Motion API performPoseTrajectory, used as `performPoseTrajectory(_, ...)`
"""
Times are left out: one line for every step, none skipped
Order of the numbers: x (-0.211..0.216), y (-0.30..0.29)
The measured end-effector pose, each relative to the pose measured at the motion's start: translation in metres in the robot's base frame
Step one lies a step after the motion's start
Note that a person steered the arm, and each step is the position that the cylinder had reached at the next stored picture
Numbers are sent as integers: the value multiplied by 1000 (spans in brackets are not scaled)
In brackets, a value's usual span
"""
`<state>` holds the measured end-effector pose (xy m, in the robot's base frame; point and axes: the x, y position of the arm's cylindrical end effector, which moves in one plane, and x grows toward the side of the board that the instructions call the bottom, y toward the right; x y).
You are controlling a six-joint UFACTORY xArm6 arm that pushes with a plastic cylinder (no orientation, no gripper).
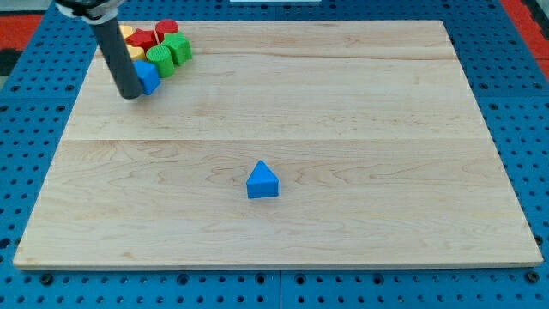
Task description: Point your arm at blue triangle
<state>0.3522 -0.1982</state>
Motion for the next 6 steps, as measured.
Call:
performPoseTrajectory(19, 27)
performPoseTrajectory(35, 108)
performPoseTrajectory(69, 187)
performPoseTrajectory(126, 234)
performPoseTrajectory(182, 231)
performPoseTrajectory(169, 203)
